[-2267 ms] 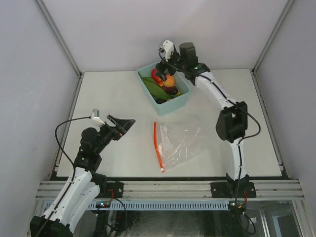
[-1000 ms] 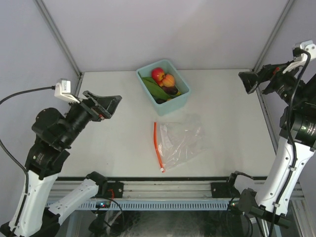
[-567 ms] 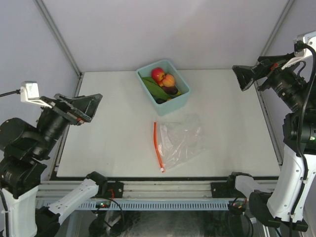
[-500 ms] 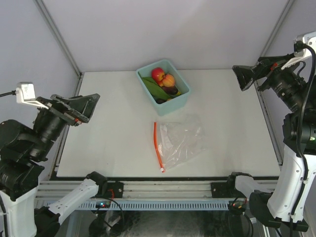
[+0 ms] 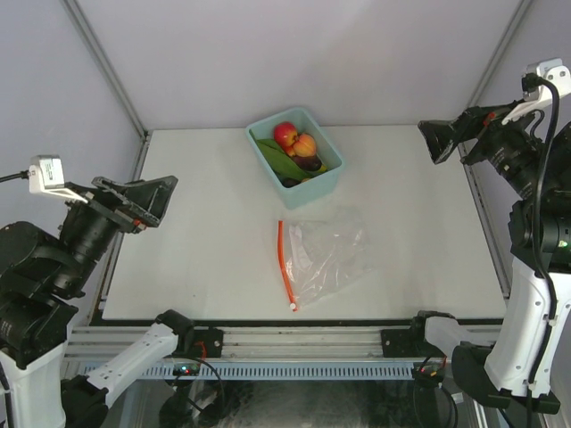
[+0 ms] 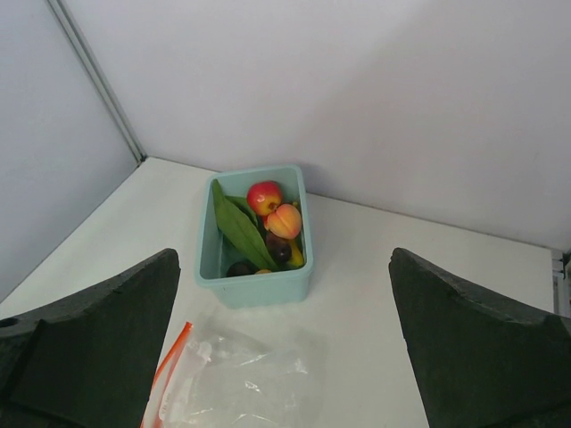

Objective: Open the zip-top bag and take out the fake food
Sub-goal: Reset both arms

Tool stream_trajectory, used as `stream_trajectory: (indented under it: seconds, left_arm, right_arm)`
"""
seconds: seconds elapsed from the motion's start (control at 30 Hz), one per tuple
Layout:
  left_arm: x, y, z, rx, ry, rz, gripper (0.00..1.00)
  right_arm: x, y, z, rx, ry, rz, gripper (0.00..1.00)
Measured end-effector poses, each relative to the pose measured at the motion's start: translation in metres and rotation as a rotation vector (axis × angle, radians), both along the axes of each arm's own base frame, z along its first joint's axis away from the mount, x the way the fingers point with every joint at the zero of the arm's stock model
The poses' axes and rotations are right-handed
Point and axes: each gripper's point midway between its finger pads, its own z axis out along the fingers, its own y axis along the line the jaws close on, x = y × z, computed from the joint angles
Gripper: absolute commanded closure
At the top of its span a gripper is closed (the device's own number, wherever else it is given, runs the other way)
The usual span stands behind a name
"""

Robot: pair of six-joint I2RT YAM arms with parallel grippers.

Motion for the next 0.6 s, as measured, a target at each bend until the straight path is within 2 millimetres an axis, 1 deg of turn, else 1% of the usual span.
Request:
stream_trajectory:
  seconds: [0.2,0.6]
  left_arm:
    - [-0.0028,0.0050,-0.0030,-0.001,0.000,0.018,0.00]
    - [-0.0005,0.0046,-0.0092,0.012,0.010,0.021,0.00]
  right_arm:
    - [0.0010,0.0000,-0.0043,0.001,0.011,0.001,0.00]
    - [-0.0009,-0.0006,-0.0070,0.001,0.014,0.000,0.00]
